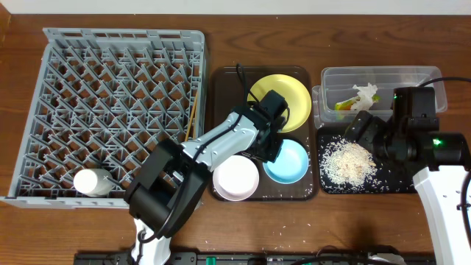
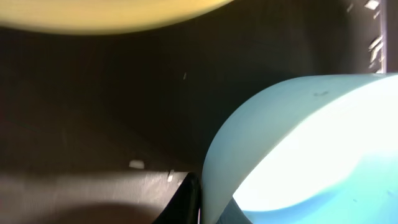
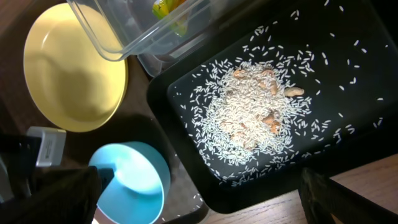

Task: Sort waste into correct bins and load items into the dishwasher
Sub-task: 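Grasp the light-blue bowl with the left gripper, then carry the light-blue bowl into the rack with the left gripper and release, then grasp the pink bowl with the left gripper and place it in the rack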

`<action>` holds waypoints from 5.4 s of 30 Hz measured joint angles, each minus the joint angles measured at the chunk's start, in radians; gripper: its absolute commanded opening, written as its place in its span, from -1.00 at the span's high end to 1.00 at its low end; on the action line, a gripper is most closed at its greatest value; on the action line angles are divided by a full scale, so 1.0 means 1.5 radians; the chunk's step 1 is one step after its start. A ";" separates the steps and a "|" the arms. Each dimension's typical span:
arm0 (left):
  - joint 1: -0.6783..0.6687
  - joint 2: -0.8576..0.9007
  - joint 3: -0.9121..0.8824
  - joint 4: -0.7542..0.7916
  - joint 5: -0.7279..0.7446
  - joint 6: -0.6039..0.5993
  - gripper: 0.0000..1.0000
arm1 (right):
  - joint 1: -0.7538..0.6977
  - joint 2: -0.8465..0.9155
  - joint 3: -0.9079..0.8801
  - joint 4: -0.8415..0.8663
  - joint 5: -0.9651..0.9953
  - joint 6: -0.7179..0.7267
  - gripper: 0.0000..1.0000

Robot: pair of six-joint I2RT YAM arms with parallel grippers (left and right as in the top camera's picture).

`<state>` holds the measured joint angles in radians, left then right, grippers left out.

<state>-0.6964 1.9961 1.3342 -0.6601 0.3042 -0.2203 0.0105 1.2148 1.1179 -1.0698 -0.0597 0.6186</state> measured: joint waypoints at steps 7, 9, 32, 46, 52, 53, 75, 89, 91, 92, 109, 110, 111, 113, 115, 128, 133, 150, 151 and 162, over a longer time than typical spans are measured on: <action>0.058 -0.193 0.066 -0.180 -0.146 0.000 0.85 | 0.000 0.000 0.000 0.008 0.000 0.002 -0.99; 0.103 -0.273 0.084 -0.201 -0.224 0.000 0.85 | 0.000 0.000 0.000 0.007 0.000 0.002 -0.99; 0.270 -0.082 0.020 -0.224 -1.025 -0.066 0.85 | 0.000 0.000 0.000 0.008 0.000 0.002 -0.99; 0.181 -0.058 0.018 -0.297 -0.982 -0.117 0.01 | 0.000 0.000 0.000 0.007 0.000 0.002 -0.98; 0.150 -0.091 0.013 -0.367 -0.828 -0.190 -0.18 | 0.000 0.000 0.000 0.008 0.000 0.002 -0.98; 0.139 -0.113 0.013 -0.365 -0.789 -0.193 -0.19 | 0.000 0.000 0.000 0.008 0.000 0.002 -0.98; -0.029 -0.246 -0.080 -0.230 -0.312 -0.113 -0.04 | 0.000 0.000 0.000 0.007 0.000 0.002 -0.99; -0.029 -0.114 -0.153 -0.121 -0.166 -0.119 0.32 | 0.000 0.000 -0.001 0.008 0.000 0.002 -0.98; -0.030 -0.113 -0.154 -0.086 -0.128 -0.118 0.32 | 0.000 0.000 -0.001 0.008 0.000 0.002 -0.99; -0.029 -0.114 -0.154 -0.070 -0.108 -0.114 0.24 | 0.000 0.000 -0.001 0.008 0.000 0.002 -0.99; 0.128 -0.315 -0.128 -0.152 -0.065 -0.085 0.85 | 0.000 0.000 -0.001 0.007 0.000 0.002 -0.99; 0.156 -0.354 -0.120 -0.155 -0.108 -0.079 0.86 | 0.000 0.000 -0.001 0.008 0.000 0.002 -0.99; 0.176 -0.385 -0.115 -0.156 -0.145 -0.076 0.85 | 0.000 0.000 -0.001 0.008 0.000 0.002 -0.98; 0.208 -0.445 -0.109 -0.158 -0.261 -0.074 0.85 | 0.000 0.000 -0.001 0.008 0.000 0.002 -0.99; 0.228 -0.492 -0.106 -0.160 -0.405 -0.071 0.85 | 0.000 0.000 -0.001 0.008 0.000 0.002 -0.99; 0.335 -0.326 -0.106 -0.126 -0.978 -0.041 0.85 | 0.000 0.000 -0.001 0.008 0.000 0.002 -0.99; 0.361 -0.224 -0.106 -0.095 -1.021 -0.034 0.85 | 0.000 0.000 -0.001 0.008 0.000 0.002 -0.99; 0.344 -0.151 -0.101 -0.098 -1.070 -0.030 0.85 | 0.000 0.000 -0.001 0.008 0.000 0.002 -0.99; 0.343 -0.150 -0.101 -0.098 -1.077 -0.030 0.85 | 0.000 0.000 -0.001 0.008 0.000 0.002 -0.99; 0.339 -0.144 -0.101 -0.114 -1.068 -0.030 0.66 | 0.000 0.000 -0.001 0.008 0.000 0.002 -0.99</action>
<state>-0.1883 1.7805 1.1828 -0.8310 -1.2976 -0.2653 0.0105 1.2144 1.1172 -1.0584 -0.0597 0.6212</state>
